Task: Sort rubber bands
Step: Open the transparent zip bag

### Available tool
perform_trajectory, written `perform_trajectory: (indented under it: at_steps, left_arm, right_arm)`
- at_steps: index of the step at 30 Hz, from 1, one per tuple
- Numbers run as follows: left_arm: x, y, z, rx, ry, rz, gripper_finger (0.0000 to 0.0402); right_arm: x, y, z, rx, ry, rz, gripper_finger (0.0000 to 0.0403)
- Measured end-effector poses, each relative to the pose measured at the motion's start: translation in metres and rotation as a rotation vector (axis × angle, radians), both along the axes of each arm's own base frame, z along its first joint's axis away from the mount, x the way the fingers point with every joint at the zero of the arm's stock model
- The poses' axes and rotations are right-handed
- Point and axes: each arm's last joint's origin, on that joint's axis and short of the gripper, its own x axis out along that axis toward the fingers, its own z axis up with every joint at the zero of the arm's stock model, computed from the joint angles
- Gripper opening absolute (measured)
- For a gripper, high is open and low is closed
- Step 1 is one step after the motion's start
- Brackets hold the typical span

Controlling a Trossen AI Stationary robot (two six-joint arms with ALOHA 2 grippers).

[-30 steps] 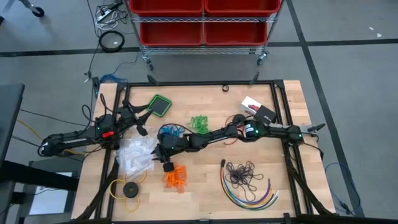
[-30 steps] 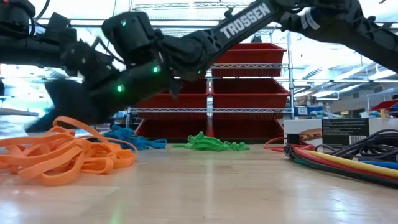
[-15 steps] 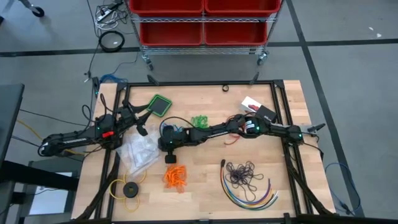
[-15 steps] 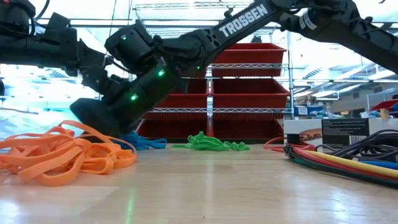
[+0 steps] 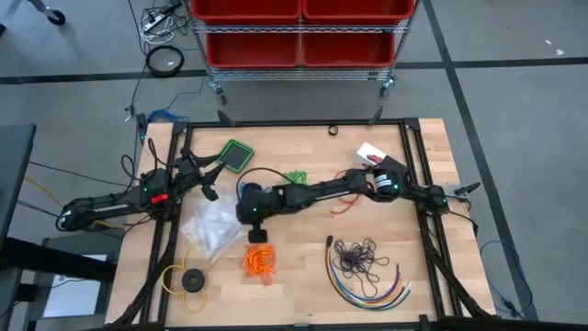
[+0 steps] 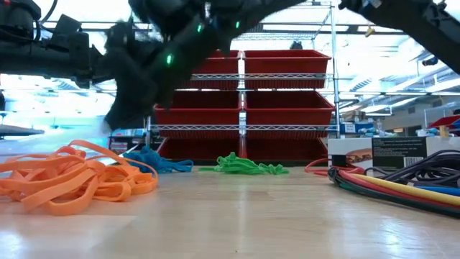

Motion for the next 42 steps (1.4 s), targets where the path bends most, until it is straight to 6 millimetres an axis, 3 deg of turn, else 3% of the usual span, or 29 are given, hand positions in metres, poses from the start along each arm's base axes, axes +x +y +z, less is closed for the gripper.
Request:
perform_trajectory:
  at_steps: [8, 16, 21, 25, 29, 32, 36, 42]
  left_arm:
    - [0.000, 0.000, 0.000, 0.000, 0.000, 0.000, 0.0152]
    - [0.000, 0.000, 0.000, 0.000, 0.000, 0.000, 0.0152]
    - [0.000, 0.000, 0.000, 0.000, 0.000, 0.000, 0.0152]
    - [0.000, 0.000, 0.000, 0.000, 0.000, 0.000, 0.0152]
    - [0.000, 0.000, 0.000, 0.000, -0.001, 0.000, 0.0152]
    - [0.000, 0.000, 0.000, 0.000, 0.000, 0.000, 0.0152]
    - [0.000, 0.000, 0.000, 0.001, -0.003, 0.000, 0.0152]
    - [0.000, 0.000, 0.000, 0.000, -0.002, 0.000, 0.0152]
  right_arm:
    - [-0.006, 0.005, 0.005, 0.053, 0.052, 0.061, 0.0019]
    - [-0.009, 0.006, -0.008, 0.032, 0.086, 0.035, 0.0112]
    - [0.004, 0.018, -0.002, 0.048, -0.097, 0.131, 0.0171]
    - [0.012, 0.028, -0.018, 0.065, -0.169, 0.200, 0.0199]
    - [0.018, 0.027, -0.047, 0.054, -0.165, 0.184, 0.0207]
    - [0.019, 0.022, -0.070, 0.026, -0.130, 0.134, 0.0205]
    - [0.018, 0.016, -0.074, 0.034, -0.088, 0.082, 0.0172]
    - [0.016, 0.015, -0.072, 0.062, -0.058, 0.099, 0.0021]
